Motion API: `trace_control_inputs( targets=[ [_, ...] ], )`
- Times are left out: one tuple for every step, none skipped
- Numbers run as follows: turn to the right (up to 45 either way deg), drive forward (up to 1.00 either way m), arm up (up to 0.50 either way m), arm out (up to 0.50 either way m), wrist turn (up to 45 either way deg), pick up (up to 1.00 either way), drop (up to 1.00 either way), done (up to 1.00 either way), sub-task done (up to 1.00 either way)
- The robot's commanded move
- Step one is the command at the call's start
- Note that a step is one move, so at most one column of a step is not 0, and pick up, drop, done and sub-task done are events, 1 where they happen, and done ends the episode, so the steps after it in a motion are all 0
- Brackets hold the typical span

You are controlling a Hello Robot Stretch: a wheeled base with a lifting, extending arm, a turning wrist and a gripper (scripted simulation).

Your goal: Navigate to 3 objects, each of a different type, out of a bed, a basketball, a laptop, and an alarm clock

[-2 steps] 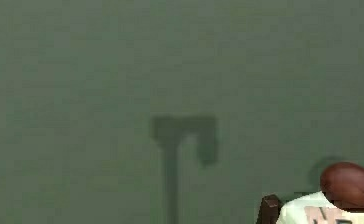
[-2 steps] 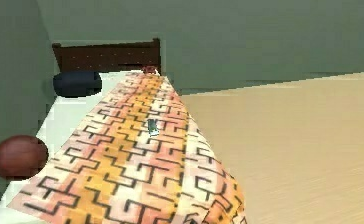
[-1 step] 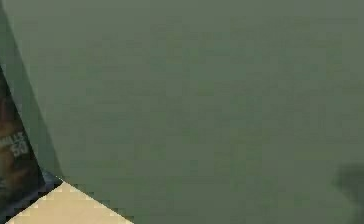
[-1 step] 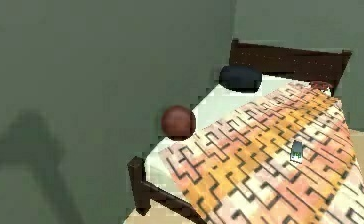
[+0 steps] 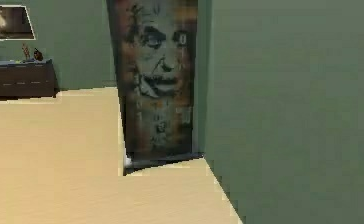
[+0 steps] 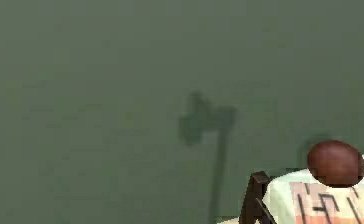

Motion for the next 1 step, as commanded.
trace_control_inputs(
  targets=[
    [-39.0, 0.00, 0.00, 0.00, 0.0, 0.00, 0.00, 0.00, 0.00]
  ],
)
